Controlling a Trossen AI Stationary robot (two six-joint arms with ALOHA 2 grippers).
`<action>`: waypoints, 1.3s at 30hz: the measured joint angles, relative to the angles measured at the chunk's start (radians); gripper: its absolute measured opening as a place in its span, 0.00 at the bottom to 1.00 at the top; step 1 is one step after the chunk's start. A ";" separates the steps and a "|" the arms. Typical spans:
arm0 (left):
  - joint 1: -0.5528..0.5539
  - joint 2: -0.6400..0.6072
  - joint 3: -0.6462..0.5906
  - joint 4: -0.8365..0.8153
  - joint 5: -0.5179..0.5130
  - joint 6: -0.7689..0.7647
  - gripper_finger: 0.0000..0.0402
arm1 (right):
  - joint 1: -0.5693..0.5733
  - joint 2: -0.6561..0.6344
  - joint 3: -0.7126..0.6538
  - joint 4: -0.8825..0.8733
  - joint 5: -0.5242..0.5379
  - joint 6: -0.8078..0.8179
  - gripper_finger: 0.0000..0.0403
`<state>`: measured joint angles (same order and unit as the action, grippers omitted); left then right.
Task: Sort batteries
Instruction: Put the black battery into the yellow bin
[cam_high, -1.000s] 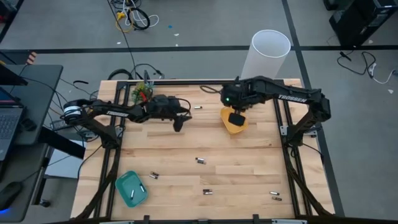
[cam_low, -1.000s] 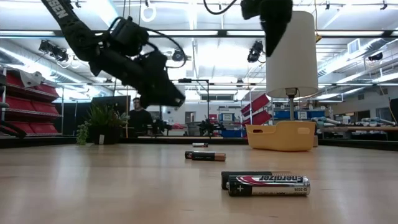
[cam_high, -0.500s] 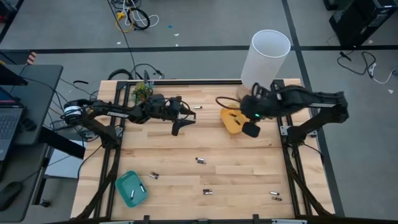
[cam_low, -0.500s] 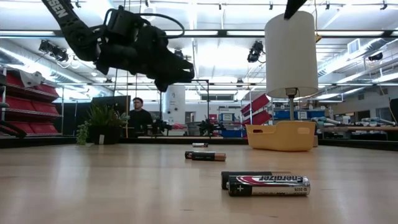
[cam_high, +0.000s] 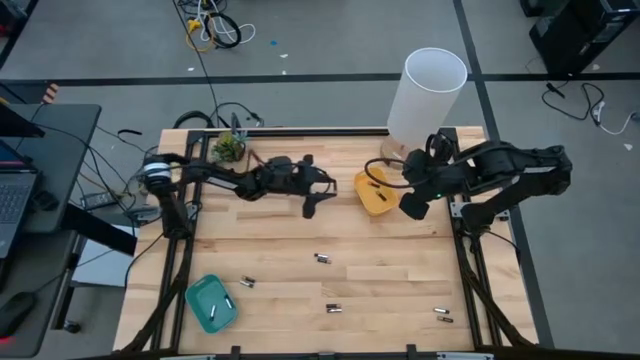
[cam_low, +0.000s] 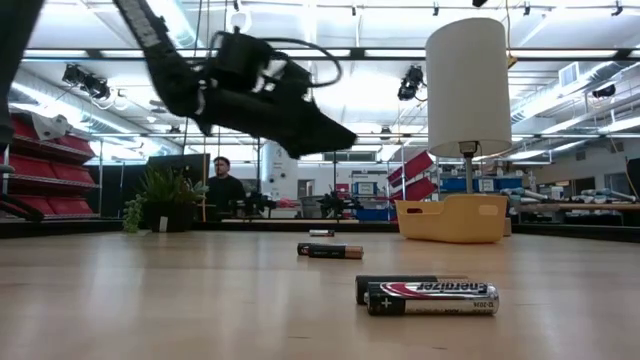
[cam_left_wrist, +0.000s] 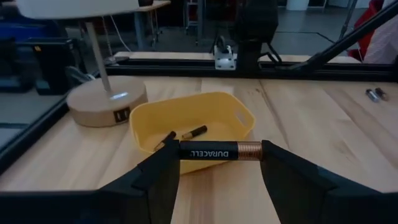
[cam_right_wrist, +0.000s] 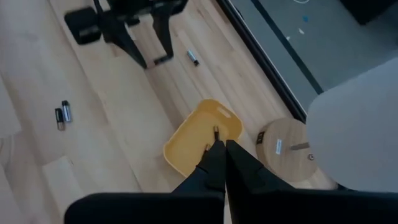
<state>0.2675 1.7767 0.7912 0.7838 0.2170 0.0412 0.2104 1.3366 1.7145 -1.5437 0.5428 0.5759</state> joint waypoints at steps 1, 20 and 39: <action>-0.003 0.029 0.030 -0.001 0.000 0.003 0.55 | 0.000 0.002 0.000 -0.005 0.000 0.001 0.00; 0.000 0.344 0.520 -0.332 0.003 0.064 0.57 | -0.020 -0.005 -0.268 0.004 -0.035 0.110 0.00; 0.009 0.392 0.616 -0.429 -0.062 0.085 0.71 | -0.013 -0.005 -0.399 0.069 -0.066 0.193 0.00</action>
<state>0.2760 2.1689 1.4075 0.3546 0.1550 0.1258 0.1974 1.3315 1.3151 -1.4751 0.4770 0.7689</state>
